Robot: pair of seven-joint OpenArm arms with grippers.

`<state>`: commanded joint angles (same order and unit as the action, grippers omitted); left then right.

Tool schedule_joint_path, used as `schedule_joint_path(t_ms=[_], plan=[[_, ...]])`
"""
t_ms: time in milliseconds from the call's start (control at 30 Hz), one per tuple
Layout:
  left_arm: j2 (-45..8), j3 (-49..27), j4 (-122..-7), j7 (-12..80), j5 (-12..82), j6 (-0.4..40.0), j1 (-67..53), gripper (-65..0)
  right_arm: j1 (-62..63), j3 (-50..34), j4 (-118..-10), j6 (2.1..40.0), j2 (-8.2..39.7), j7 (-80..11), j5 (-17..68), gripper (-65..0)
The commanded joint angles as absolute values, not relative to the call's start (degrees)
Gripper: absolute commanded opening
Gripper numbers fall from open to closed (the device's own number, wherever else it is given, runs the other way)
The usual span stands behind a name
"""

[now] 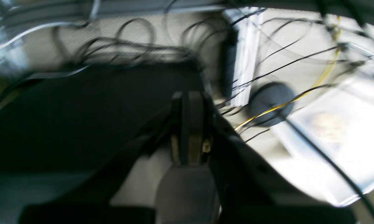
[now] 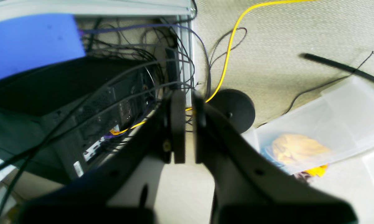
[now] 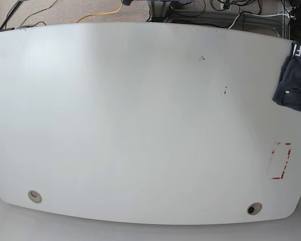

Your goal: Layout the t-shirt on the table in an organized manner, then fold the t-shirt properly

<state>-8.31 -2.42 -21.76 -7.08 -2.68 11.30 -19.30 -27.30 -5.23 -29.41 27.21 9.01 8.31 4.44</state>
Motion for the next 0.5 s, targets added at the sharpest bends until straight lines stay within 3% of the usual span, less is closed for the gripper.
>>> schedule_joint_path(t_ms=[167,400,500], plan=[[-8.3,-2.3,-16.2,-7.1,-2.8,11.3,-15.2,-62.4,-23.7,-5.1,-26.0,27.0,8.2,8.0,4.4,-61.5],[-7.7,-0.8,-9.6,-7.0,-2.8,11.1,-10.1,-54.9,-18.9,-5.1,-19.6,23.5,8.0,8.0,4.4,-61.2],[-7.3,1.0,-7.6,-7.0,-2.8,11.1,-8.4,-54.9,-17.7,-5.1,-18.9,23.3,7.1,8.0,4.4,-57.4]])
